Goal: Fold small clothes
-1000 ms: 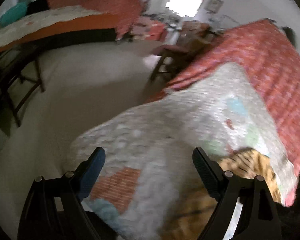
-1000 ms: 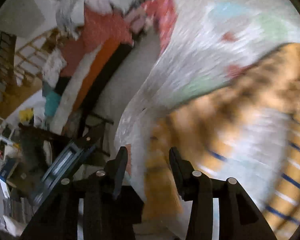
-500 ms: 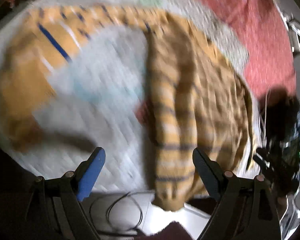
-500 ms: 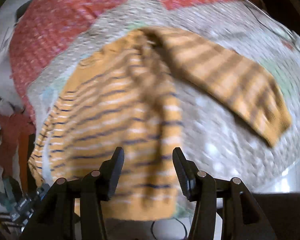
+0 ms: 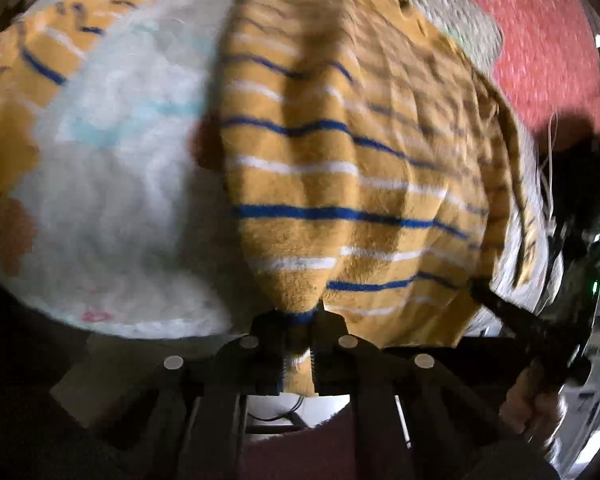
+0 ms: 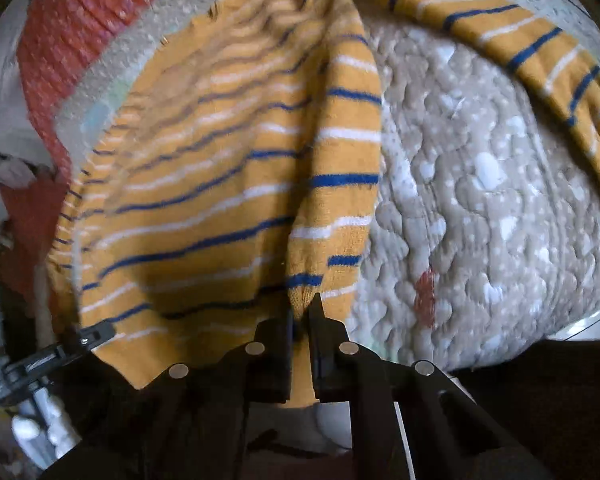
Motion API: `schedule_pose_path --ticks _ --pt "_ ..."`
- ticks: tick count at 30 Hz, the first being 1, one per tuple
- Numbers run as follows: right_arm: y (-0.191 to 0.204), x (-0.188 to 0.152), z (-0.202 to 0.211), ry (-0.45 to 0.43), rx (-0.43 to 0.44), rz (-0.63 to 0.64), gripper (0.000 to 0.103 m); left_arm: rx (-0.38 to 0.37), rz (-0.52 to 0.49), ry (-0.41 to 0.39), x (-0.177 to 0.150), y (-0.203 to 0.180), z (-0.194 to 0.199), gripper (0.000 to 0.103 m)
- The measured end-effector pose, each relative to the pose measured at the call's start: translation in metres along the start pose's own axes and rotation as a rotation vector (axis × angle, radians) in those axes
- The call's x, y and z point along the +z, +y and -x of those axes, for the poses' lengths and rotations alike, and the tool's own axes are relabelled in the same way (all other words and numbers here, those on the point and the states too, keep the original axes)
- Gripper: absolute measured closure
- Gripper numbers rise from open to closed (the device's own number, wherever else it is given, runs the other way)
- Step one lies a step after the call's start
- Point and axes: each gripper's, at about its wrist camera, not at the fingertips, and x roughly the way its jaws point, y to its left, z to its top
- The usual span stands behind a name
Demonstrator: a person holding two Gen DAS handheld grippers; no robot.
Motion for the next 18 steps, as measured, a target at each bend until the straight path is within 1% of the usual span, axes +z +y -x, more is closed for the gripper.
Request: schedule_pose_path --ticks 3,5,8,9,10,11,12,13,14,15,16,17,18 --pt "-0.009 -0.01 0.023 -0.021 -0.002 -0.031 0.096 0.029 -0.01 -0.032 -0.008 0.001 0.026 0.095" --pt "-0.018 -0.017 0.026 -0.01 -0.014 -0.044 0.096 0.061 -0.027 -0.04 -0.015 -0.001 0.03 0.095" --pt "-0.028 -0.023 0.014 0.024 -0.024 -0.102 0.094 0.124 -0.036 -0.023 -0.02 -0.006 0.015 0.094" --pt "-0.031 -0.022 0.013 0.038 -0.012 -0.116 0.092 0.14 -0.034 -0.012 -0.02 -0.009 0.009 0.094" --pt "-0.032 -0.021 0.017 0.037 -0.003 -0.118 0.092 0.155 -0.031 0.005 -0.021 -0.007 0.004 0.093" --pt "-0.032 -0.019 0.026 0.015 0.015 -0.114 0.092 0.153 -0.022 0.017 -0.023 -0.004 0.003 0.093" --pt "-0.036 -0.013 0.041 -0.029 0.041 -0.115 0.092 0.136 -0.017 0.015 -0.026 0.0 0.008 0.093" --pt "-0.043 -0.006 0.061 -0.089 0.06 -0.131 0.086 0.118 -0.015 0.002 -0.026 0.001 0.013 0.093" --pt "-0.052 0.002 0.08 -0.146 0.064 -0.155 0.08 0.103 -0.02 -0.026 -0.027 0.001 0.022 0.088" --pt "-0.068 0.011 0.106 -0.221 0.049 -0.197 0.063 0.098 -0.026 -0.056 -0.028 0.001 0.03 0.079" --pt "-0.079 0.018 0.122 -0.268 0.031 -0.228 0.054 0.101 -0.034 -0.091 -0.028 0.002 0.039 0.073" --pt "-0.091 0.024 0.135 -0.308 0.006 -0.254 0.048 0.103 -0.036 -0.128 -0.028 0.002 0.048 0.064" --pt "-0.105 0.032 0.148 -0.335 -0.036 -0.28 0.047 0.1 -0.036 -0.149 -0.028 0.003 0.053 0.061"
